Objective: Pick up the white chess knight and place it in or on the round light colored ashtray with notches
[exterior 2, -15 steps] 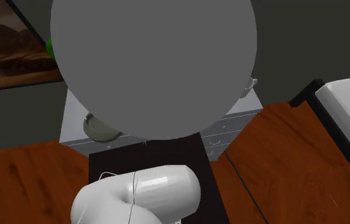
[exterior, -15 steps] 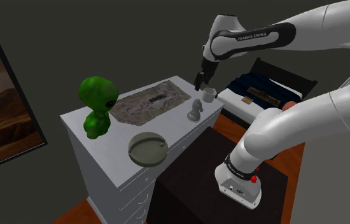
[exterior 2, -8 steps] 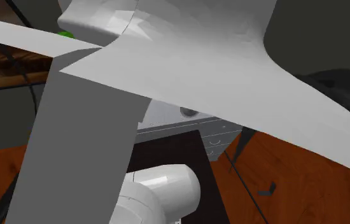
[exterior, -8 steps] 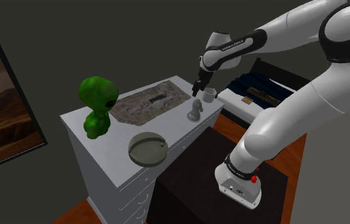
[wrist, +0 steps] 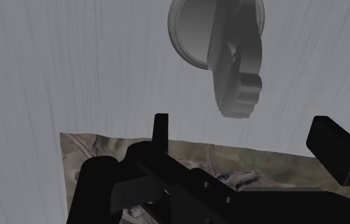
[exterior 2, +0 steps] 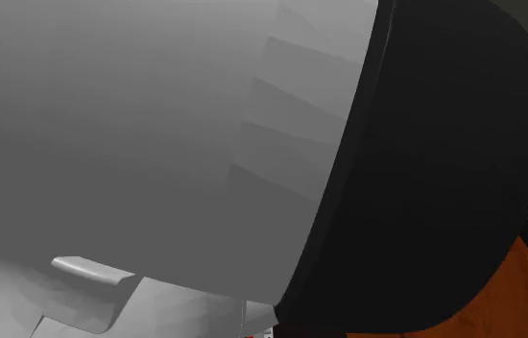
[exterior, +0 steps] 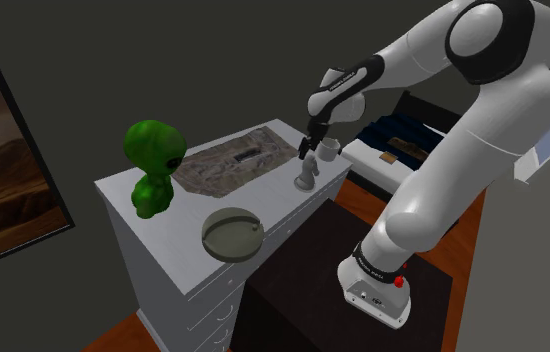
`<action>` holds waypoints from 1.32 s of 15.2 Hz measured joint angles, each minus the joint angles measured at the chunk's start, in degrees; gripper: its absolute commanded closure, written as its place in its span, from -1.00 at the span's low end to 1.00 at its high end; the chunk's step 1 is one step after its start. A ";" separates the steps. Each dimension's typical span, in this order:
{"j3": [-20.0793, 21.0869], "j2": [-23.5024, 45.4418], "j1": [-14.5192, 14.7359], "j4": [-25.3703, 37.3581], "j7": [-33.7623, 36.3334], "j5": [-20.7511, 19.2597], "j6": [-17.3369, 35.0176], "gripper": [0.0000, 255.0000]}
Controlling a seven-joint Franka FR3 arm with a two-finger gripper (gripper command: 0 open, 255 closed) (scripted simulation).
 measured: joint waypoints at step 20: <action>-0.25 3.24 0.48 -0.42 -2.28 3.09 3.35 1.00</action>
